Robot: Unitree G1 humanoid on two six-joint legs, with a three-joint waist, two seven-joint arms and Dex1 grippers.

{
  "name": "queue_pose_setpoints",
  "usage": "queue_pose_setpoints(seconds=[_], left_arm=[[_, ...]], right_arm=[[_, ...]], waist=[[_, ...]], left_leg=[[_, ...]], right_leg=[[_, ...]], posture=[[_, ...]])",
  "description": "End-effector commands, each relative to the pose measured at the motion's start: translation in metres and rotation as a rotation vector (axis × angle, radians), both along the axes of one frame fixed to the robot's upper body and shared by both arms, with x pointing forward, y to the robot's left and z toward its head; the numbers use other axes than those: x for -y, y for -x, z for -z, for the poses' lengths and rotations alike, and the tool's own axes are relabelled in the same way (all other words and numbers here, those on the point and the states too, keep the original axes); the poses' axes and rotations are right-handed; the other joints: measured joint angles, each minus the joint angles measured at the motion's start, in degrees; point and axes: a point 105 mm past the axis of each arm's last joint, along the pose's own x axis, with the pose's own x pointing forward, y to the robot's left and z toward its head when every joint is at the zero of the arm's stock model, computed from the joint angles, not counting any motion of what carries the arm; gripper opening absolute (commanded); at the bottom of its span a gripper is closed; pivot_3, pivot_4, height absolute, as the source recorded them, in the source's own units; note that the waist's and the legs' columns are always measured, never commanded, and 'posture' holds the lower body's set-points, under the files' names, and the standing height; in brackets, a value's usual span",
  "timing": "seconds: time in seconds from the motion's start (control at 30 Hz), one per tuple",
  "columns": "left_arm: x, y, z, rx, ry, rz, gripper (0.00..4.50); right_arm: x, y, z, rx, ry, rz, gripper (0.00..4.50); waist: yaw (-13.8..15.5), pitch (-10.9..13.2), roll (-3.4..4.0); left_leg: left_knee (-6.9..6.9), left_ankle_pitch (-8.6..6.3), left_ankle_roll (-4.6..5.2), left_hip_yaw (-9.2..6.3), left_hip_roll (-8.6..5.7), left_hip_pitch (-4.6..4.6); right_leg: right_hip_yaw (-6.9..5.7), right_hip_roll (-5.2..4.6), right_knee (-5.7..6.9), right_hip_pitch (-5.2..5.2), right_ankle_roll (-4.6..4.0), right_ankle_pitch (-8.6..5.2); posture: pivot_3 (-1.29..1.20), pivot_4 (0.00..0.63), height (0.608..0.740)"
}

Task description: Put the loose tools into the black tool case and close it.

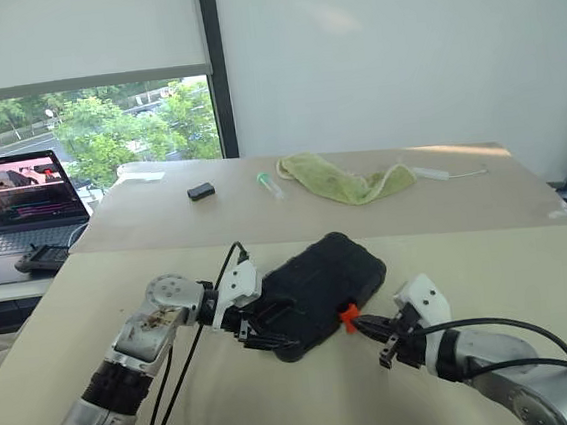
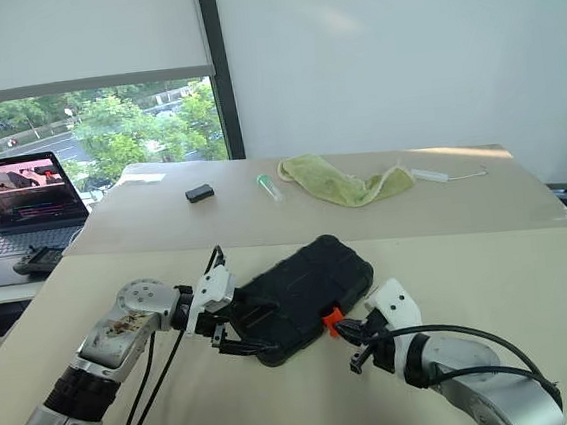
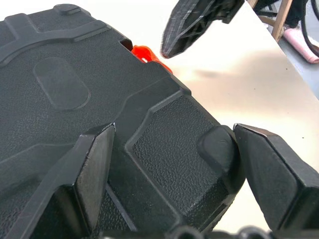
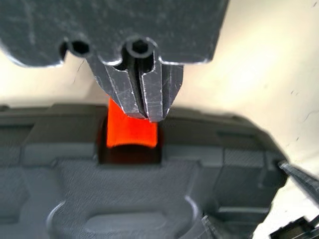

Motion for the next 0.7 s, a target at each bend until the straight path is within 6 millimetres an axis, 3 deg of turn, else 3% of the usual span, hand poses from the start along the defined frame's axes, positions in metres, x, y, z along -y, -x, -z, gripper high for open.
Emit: queue_pose_setpoints(seconds=[0.03, 0.53, 0.63, 0.7], left_arm=[[-0.003, 0.004, 0.021, -0.064, -0.064, -0.012, 4.08], [-0.001, 0.009, 0.024, -0.069, -0.059, -0.014, 4.08], [-0.003, 0.005, 0.014, -0.031, 0.007, -0.055, 4.08], [-0.005, -0.004, -0.006, 0.026, 0.124, -0.159, 4.08]], right_arm=[[-0.001, -0.014, 0.005, 0.008, 0.039, -0.005, 0.04], [-0.019, -0.031, 0.006, 0.038, 0.029, -0.069, 0.04], [-0.011, -0.016, 0.006, 0.068, 0.070, -0.093, 0.04], [0.000, -0.004, -0.006, 0.126, 0.069, -0.086, 0.04]], waist=[[0.0, 0.0, 0.00], [-0.6, 0.0, 0.03], [-0.6, 0.0, 0.05], [-0.4, 0.0, 0.08]], left_leg=[[0.00, 0.00, 0.00, 0.00, 0.00, 0.01], [-0.03, 0.02, -0.04, 0.01, 0.02, 0.02], [-0.04, 0.02, -0.04, 0.00, 0.02, 0.02], [-0.08, 0.02, -0.04, 0.00, 0.01, 0.01]], right_leg=[[0.01, 0.00, 0.00, 0.01, 0.00, 0.00], [0.03, 0.03, 0.04, -0.03, -0.03, 0.01], [0.03, 0.03, 0.05, -0.04, -0.03, 0.01], [0.02, 0.00, 0.04, -0.07, -0.02, 0.00]], posture=[[0.00, 0.150, 0.740], [0.00, 0.150, 0.740], [0.00, 0.150, 0.740], [0.00, 0.150, 0.740]])
